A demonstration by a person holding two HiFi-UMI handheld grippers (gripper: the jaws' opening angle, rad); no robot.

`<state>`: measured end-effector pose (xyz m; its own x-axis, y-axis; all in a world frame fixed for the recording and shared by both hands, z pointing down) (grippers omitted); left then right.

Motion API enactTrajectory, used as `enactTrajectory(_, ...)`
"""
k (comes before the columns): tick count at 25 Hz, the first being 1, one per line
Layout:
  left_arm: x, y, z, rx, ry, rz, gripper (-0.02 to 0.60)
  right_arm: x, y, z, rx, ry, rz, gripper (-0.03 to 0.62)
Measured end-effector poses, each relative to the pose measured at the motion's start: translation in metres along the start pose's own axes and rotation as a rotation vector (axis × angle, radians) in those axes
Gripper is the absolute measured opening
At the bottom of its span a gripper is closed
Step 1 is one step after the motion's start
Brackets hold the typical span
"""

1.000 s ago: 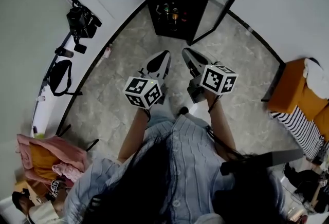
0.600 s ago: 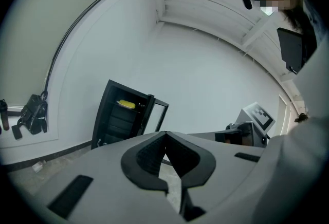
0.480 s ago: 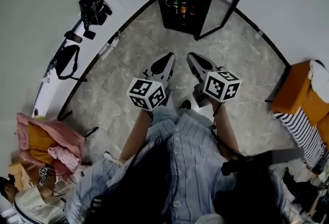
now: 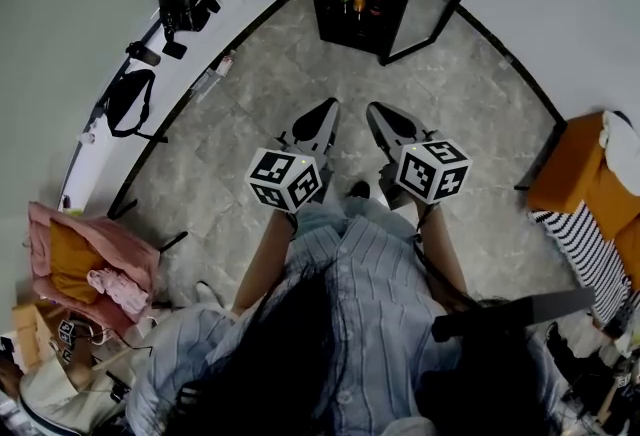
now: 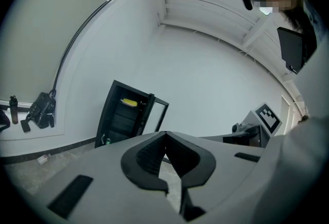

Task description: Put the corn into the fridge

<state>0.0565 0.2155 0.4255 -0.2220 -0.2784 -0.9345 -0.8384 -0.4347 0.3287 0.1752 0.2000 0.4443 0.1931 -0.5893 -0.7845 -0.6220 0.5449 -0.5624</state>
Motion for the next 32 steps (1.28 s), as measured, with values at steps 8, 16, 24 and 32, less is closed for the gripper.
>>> enactTrajectory(8,0.0,0.005,0.015,0.016,-0.01,-0.003,0.006,-0.003,0.015,-0.003,0.013,0.004,0.035,0.017)
enactTrajectory(16,0.007,0.012,0.019,0.01,-0.014,-0.002,0.006,-0.003,0.02,-0.012,0.003,0.007,0.026,0.017)
enactTrajectory(24,0.008,0.016,0.016,-0.002,-0.005,-0.004,0.006,-0.003,0.015,-0.023,-0.006,0.02,0.007,0.017)
enactTrajectory(32,0.006,0.022,0.011,0.012,-0.003,0.005,0.006,-0.005,0.006,-0.028,-0.012,0.041,0.006,0.017)
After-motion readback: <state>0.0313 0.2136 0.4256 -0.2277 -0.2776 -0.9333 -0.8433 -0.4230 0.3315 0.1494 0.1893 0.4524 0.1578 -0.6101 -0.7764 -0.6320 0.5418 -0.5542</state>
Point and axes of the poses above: the fingertips, and each gripper's own axes: z backward along the fingers, y to its left, x out of its top, the point moved 4 cm from there along z, backward along the fingers, and after that the axes turned 2 degrees about -z, right-handed, at the moved point
